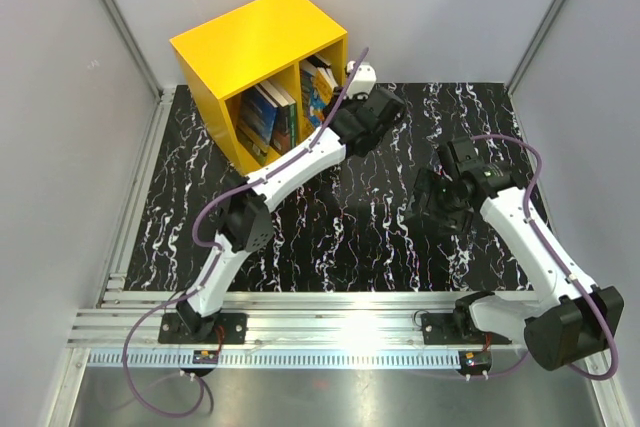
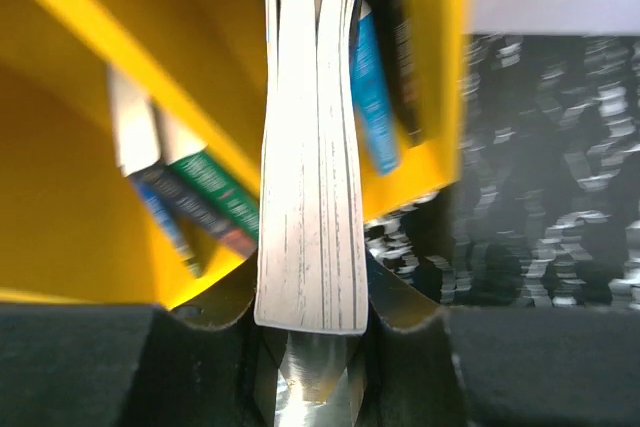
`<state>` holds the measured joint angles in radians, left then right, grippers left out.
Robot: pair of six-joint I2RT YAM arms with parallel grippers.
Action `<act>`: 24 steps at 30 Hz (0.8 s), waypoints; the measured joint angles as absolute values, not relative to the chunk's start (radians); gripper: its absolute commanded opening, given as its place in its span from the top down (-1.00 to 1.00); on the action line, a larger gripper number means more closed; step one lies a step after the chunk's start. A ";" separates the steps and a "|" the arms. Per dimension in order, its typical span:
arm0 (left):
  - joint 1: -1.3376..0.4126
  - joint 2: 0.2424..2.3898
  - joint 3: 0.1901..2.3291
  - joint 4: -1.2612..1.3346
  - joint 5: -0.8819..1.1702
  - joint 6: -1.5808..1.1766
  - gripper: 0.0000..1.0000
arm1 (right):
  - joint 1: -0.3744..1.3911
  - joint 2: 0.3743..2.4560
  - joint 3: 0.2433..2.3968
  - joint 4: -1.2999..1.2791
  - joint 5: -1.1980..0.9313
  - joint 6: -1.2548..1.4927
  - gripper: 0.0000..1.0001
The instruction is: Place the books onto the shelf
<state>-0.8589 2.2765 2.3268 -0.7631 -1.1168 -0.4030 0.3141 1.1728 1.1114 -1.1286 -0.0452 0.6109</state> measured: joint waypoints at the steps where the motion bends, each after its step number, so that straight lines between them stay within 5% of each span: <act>1: -0.859 2.270 2.299 -0.775 -1.133 -0.416 1.00 | 0.314 1.174 1.109 -1.129 -0.046 0.607 -1.00; 10: -0.850 2.221 2.069 -0.831 -1.155 -0.549 1.00 | 0.314 1.208 1.074 -1.126 -0.070 0.581 -1.00; 24: -0.840 2.217 2.154 -0.735 -1.095 -0.697 1.00 | 0.314 1.215 1.056 -1.127 -0.073 0.561 -1.00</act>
